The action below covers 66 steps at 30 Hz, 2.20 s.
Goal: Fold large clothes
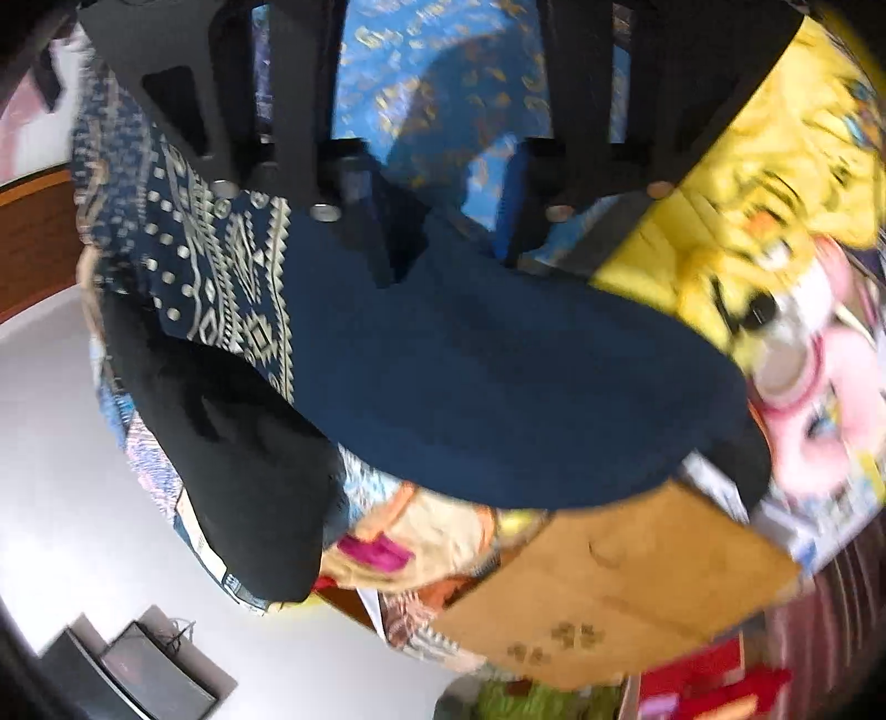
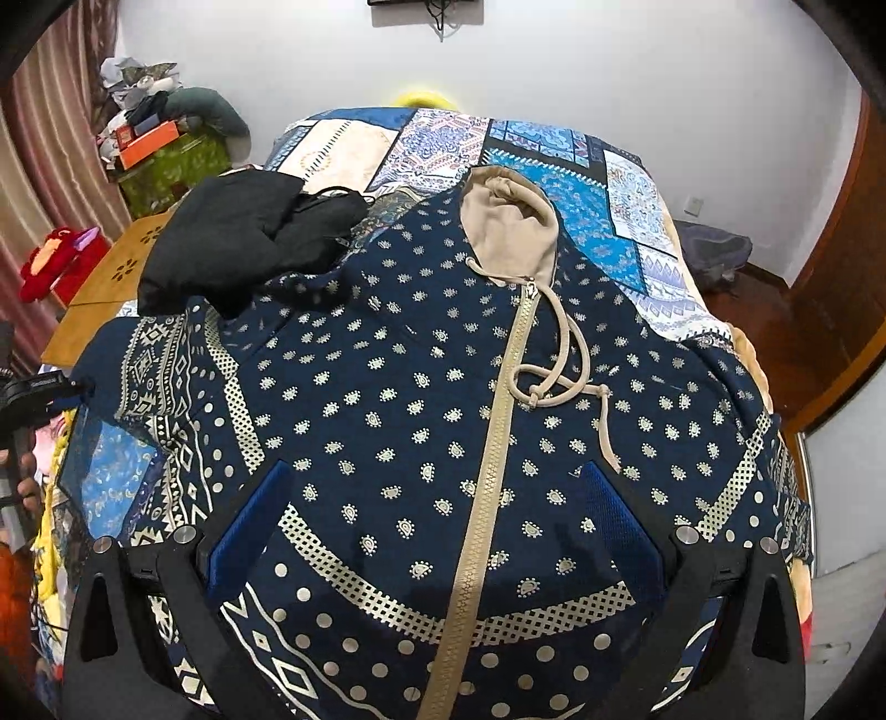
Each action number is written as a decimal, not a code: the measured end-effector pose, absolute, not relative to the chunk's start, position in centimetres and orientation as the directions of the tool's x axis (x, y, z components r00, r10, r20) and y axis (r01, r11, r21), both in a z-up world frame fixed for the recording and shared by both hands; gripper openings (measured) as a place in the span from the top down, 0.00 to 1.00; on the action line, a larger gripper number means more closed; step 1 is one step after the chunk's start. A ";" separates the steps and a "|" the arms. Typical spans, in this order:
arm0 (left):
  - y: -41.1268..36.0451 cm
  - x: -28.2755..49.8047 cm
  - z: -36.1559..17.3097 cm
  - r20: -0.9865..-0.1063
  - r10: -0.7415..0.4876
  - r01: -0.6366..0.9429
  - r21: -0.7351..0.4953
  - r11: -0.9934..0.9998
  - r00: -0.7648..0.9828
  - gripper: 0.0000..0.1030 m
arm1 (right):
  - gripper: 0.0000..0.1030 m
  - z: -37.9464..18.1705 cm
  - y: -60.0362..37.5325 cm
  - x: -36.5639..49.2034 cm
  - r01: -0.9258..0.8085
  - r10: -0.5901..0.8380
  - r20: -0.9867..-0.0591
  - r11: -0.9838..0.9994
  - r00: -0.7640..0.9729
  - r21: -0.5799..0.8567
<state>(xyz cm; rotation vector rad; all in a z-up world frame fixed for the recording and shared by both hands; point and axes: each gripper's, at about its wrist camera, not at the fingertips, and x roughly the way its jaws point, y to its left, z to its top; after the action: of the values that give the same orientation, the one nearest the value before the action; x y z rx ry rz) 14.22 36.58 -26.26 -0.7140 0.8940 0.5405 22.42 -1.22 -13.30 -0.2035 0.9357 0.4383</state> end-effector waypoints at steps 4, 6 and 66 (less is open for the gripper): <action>35.5 15.1 -24.8 -0.839 0.163 -0.680 -0.291 0.673 0.520 0.93 | 0.00 -12.6 -1.5 22.1 -0.445 0.281 -0.803 0.895 0.526 0.022; 34.6 15.3 -23.4 -0.823 0.203 -0.668 -0.258 0.698 0.531 0.96 | 0.00 -12.3 -1.8 21.8 -0.442 0.284 -0.796 0.897 0.535 0.023; 15.1 19.9 -12.7 -0.733 0.086 -0.137 -0.010 0.991 0.675 0.29 | 0.00 -9.5 1.5 20.8 -0.596 0.325 -0.766 0.798 0.555 -0.093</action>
<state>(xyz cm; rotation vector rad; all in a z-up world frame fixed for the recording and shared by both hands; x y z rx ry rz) 19.93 15.10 -12.66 -0.0659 0.8207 0.1255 20.80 1.51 -9.50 -0.3640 0.8161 0.5583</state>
